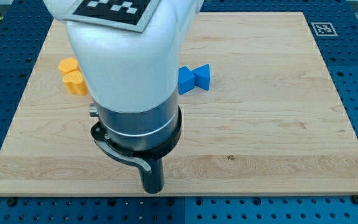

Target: Move the red star to the bottom left of the board

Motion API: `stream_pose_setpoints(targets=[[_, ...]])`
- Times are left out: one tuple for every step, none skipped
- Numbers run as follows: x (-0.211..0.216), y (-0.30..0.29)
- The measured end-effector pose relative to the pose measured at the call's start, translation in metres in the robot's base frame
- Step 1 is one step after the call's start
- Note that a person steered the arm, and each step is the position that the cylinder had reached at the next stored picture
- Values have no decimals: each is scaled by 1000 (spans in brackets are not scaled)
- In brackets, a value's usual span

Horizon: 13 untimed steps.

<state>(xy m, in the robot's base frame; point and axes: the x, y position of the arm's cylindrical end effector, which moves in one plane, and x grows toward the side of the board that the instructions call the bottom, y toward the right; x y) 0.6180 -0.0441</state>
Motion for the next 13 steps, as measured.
stream_pose_setpoints(targets=[[0, 11], [-7, 33], [-20, 45], [-30, 56], [-46, 71], [-58, 73], [-72, 73], [-86, 73], [-96, 64], [-96, 57], [-106, 38], [-130, 37], [-130, 29]])
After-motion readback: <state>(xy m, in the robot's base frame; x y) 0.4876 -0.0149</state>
